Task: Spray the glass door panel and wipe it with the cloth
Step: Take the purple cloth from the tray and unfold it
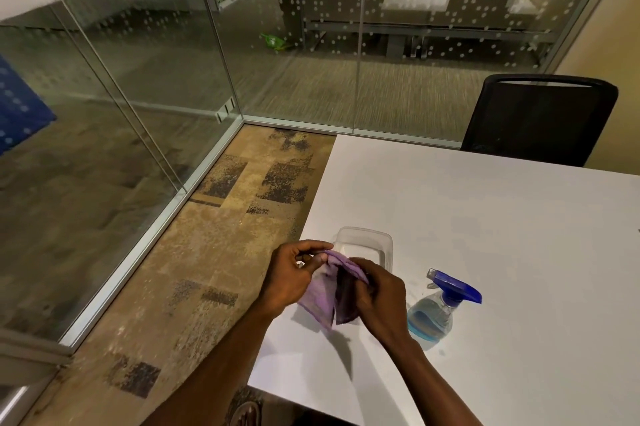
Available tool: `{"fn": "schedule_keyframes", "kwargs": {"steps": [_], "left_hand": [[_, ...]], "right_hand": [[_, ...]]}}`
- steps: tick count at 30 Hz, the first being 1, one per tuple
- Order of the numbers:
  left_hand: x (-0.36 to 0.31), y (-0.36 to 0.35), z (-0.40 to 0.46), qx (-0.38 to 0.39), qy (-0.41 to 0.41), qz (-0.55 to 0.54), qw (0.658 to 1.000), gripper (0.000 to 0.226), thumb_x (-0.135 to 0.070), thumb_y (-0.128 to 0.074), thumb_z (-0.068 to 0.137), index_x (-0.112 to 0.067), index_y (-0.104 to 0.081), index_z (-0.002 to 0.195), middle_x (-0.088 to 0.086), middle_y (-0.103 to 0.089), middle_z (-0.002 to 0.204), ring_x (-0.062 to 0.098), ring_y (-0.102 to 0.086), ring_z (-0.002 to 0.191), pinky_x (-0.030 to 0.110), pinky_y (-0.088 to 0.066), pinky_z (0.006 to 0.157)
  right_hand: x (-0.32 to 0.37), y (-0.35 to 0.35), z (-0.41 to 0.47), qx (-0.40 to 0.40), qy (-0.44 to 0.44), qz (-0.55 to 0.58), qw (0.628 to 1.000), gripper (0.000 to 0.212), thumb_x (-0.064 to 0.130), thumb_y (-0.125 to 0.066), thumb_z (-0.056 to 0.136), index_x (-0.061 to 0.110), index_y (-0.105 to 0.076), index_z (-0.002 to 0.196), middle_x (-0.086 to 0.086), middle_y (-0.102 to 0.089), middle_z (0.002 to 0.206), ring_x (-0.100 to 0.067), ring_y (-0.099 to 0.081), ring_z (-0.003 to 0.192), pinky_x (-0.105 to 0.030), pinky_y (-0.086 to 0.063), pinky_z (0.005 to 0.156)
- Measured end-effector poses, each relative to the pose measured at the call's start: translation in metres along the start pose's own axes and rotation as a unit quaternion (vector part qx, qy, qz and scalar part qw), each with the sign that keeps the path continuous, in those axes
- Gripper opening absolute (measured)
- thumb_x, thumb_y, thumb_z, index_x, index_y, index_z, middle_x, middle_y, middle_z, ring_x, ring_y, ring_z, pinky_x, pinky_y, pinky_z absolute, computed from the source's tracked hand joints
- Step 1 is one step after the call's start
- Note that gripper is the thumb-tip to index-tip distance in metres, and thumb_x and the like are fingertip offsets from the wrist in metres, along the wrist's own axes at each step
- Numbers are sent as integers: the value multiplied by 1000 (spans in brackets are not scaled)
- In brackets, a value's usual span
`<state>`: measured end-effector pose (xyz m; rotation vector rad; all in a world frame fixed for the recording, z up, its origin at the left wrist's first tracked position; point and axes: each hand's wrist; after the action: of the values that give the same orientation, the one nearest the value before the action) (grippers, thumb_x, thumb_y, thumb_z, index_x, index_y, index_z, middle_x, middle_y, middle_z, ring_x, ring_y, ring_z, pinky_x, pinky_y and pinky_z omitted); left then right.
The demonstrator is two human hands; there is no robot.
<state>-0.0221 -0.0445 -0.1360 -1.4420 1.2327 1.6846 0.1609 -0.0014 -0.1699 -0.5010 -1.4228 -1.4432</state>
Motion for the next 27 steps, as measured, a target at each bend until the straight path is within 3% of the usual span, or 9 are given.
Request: {"fn": "schedule_keyframes", "kwargs": {"steps": [2, 5, 10, 15, 18, 21, 24, 27], "left_hand": [[-1, 10, 3, 7, -4, 38, 999, 32, -5, -72, 90, -36, -80, 91, -13, -81, 91, 9, -75, 94, 26, -56, 86], [-7, 23, 7, 20, -5, 84, 996, 25, -8, -71, 91, -30, -81, 93, -10, -80, 93, 9, -74, 93, 30, -57, 86], [-19, 33, 11, 34, -13, 103, 994, 23, -6, -68, 93, -23, -82, 94, -8, -81, 97, 10, -74, 97, 37, -58, 93], [-20, 39, 9, 44, -25, 130, 990, 21, -7, -69, 92, -22, -82, 98, -9, -80, 99, 9, -73, 98, 35, -59, 92], [-18, 40, 6, 62, -33, 158, 985, 21, -6, -69, 92, -20, -82, 101, -8, -80, 102, 5, -72, 100, 27, -58, 90], [-16, 42, 4, 73, -40, 167, 982, 21, -6, -69, 93, -20, -82, 101, -9, -80, 104, 1, -70, 102, 17, -55, 88], [-14, 42, 2, 63, -45, 165, 983, 22, -5, -68, 93, -20, -82, 100, -8, -80, 103, 1, -71, 101, 17, -55, 88], [-12, 41, 2, 47, -49, 157, 985, 22, -5, -69, 92, -21, -82, 99, -8, -80, 101, 3, -72, 99, 24, -58, 91]], "right_hand": [[-2, 6, 9, 28, -13, 3, 1000, 34, 38, -47, 89, 31, -75, 106, 13, -79, 94, -7, -72, 86, -26, -56, 78], [-4, 12, 24, 102, -25, -69, 992, 33, 41, -44, 93, 24, -72, 88, 3, -76, 77, -16, -69, 71, -34, -51, 67], [-1, 14, 33, 217, -33, -7, 976, 55, 62, -42, 88, 12, -64, 82, -10, -69, 76, -27, -64, 73, -47, -53, 73], [8, 15, 38, 277, 20, 48, 959, 48, 53, -67, 85, 7, -63, 72, -18, -59, 66, -11, -47, 60, -36, -43, 59], [12, 19, 41, 285, 70, -37, 955, 45, 53, -62, 77, 14, -46, 59, -7, -44, 56, -13, -38, 56, -34, -33, 57], [21, 23, 41, 305, 134, -136, 933, 46, 62, -53, 69, 18, -52, 61, -3, -55, 61, -21, -51, 61, -31, -34, 58], [30, 22, 38, 295, 164, -115, 934, 33, 48, -62, 66, 16, -55, 68, -1, -56, 64, -21, -51, 63, -40, -43, 61], [33, 19, 35, 290, 171, -63, 940, 21, 26, -67, 64, 25, -51, 78, 2, -52, 66, -22, -48, 64, -44, -46, 60]]}}
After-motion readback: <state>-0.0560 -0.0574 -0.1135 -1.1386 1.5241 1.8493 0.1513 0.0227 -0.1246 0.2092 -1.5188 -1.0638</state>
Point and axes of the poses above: each hand's wrist, its own z-axis towards the middle knuckle, its own y-axis out of the back of the hand, x = y × z
